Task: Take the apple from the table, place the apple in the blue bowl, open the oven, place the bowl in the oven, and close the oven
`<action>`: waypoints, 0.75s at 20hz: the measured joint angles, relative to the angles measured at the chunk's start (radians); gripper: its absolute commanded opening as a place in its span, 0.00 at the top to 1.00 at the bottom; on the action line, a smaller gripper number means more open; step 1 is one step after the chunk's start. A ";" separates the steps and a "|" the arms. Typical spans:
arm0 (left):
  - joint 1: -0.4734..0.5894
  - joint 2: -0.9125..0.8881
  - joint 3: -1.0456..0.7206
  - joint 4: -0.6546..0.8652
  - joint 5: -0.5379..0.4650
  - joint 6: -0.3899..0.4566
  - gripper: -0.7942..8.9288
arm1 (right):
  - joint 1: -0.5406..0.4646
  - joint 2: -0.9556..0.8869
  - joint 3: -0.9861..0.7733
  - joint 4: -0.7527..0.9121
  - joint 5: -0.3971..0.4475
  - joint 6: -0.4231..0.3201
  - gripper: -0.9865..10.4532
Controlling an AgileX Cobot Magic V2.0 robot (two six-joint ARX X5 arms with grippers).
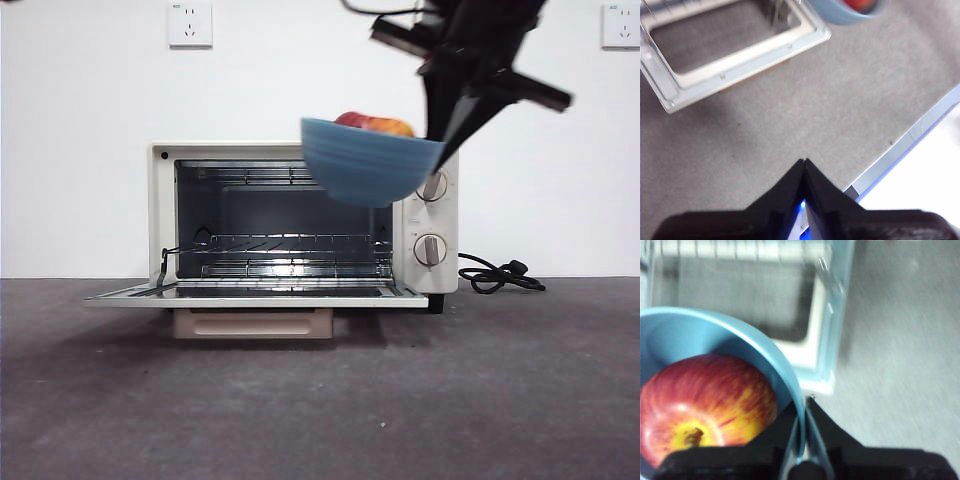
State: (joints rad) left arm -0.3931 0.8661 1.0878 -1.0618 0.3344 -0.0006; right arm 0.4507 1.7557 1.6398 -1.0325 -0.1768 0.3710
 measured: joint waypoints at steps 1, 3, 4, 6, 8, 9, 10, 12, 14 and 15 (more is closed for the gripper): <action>0.000 -0.020 0.000 0.000 -0.004 0.000 0.92 | 0.000 0.053 0.067 -0.018 0.000 0.006 0.92; 0.000 -0.056 0.000 -0.018 -0.044 0.000 0.92 | 0.000 0.156 0.203 -0.057 -0.008 0.024 0.92; 0.000 -0.069 0.000 -0.032 -0.058 0.000 0.92 | 0.000 0.195 0.258 -0.075 -0.008 0.032 0.92; 0.000 -0.090 0.000 -0.049 -0.071 0.000 0.92 | 0.000 0.274 0.366 -0.100 -0.008 0.051 0.92; 0.000 -0.105 0.000 -0.056 -0.071 0.000 0.92 | 0.000 0.341 0.448 -0.104 -0.026 0.078 0.92; 0.000 -0.112 0.000 -0.063 -0.071 0.000 0.92 | -0.001 0.370 0.478 -0.103 -0.042 0.094 0.92; 0.000 -0.116 0.000 -0.068 -0.071 0.000 0.92 | 0.000 0.395 0.499 -0.100 -0.049 0.116 0.92; 0.000 -0.118 0.000 -0.079 -0.071 0.000 0.92 | 0.000 0.431 0.520 -0.087 -0.051 0.152 0.92; 0.000 -0.118 0.000 -0.082 -0.071 0.000 0.92 | 0.000 0.447 0.520 -0.064 -0.048 0.192 0.92; 0.000 -0.118 0.000 -0.082 -0.071 0.000 0.92 | -0.002 0.448 0.520 -0.055 -0.039 0.216 0.92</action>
State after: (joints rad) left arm -0.3931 0.7479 1.0878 -1.1439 0.2638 -0.0006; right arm 0.4488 2.2040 2.1597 -1.0870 -0.2157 0.5865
